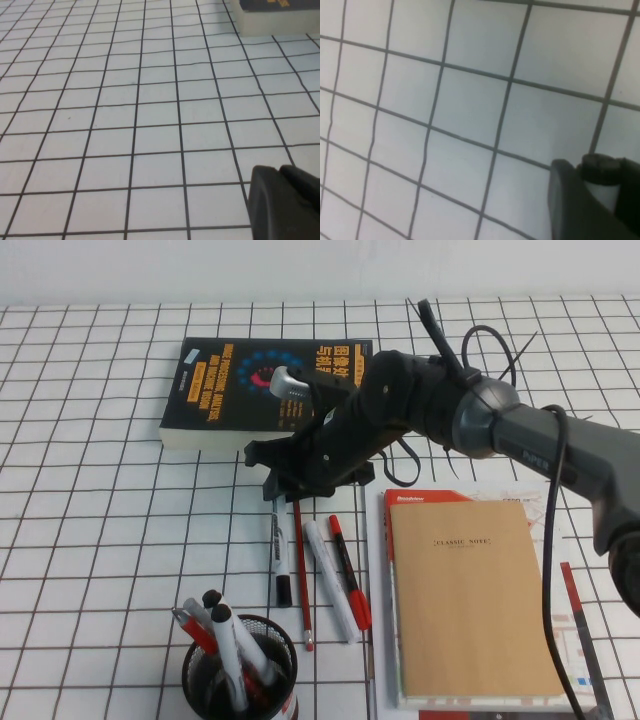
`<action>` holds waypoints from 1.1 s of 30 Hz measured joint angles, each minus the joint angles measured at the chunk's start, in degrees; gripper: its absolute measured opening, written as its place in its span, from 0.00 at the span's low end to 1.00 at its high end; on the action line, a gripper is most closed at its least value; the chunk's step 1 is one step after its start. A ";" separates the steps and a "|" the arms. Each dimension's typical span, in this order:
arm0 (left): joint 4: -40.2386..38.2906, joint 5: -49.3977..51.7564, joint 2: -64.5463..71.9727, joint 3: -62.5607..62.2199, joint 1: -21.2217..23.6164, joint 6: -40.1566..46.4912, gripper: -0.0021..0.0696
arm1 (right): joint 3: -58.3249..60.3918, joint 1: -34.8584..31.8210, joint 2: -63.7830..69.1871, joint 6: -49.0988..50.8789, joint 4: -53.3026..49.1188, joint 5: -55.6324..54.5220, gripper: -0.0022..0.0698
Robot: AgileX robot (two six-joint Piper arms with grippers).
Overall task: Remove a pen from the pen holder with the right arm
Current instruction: 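Take a marker out of the pen holder and lay it on the table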
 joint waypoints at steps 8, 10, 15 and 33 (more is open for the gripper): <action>0.00 0.00 0.00 0.00 0.00 0.00 0.02 | -0.09 0.00 0.00 0.00 -1.32 -0.13 0.39; 0.00 0.00 0.00 0.00 0.00 0.00 0.02 | -0.09 0.00 0.00 0.00 -1.46 -0.13 0.41; 0.00 0.00 0.00 0.00 0.00 0.00 0.02 | -0.09 0.00 -1.33 0.40 -4.98 1.92 0.42; 0.00 0.00 0.00 0.00 0.00 0.00 0.02 | 38.33 3.11 -46.23 0.89 -24.13 -1.63 0.01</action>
